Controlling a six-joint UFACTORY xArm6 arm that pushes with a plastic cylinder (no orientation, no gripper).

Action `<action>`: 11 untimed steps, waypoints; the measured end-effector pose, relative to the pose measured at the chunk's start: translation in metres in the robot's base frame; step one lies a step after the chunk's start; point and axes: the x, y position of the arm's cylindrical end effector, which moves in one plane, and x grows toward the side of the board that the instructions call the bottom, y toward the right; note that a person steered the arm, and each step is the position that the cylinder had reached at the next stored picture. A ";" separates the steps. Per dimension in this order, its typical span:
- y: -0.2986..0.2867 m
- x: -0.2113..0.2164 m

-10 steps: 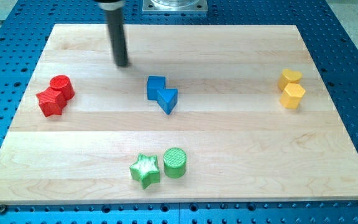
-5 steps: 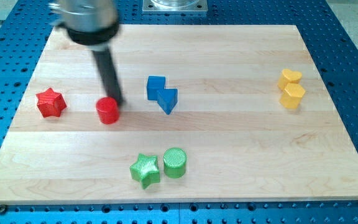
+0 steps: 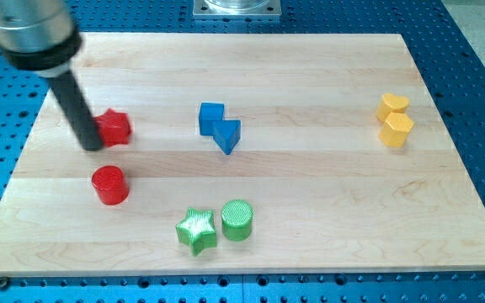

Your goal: Place the red star towards the top left corner of the board

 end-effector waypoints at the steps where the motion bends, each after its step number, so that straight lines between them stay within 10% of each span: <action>1: -0.015 0.035; 4: -0.035 -0.077; 9: -0.009 -0.008; 11: -0.005 -0.084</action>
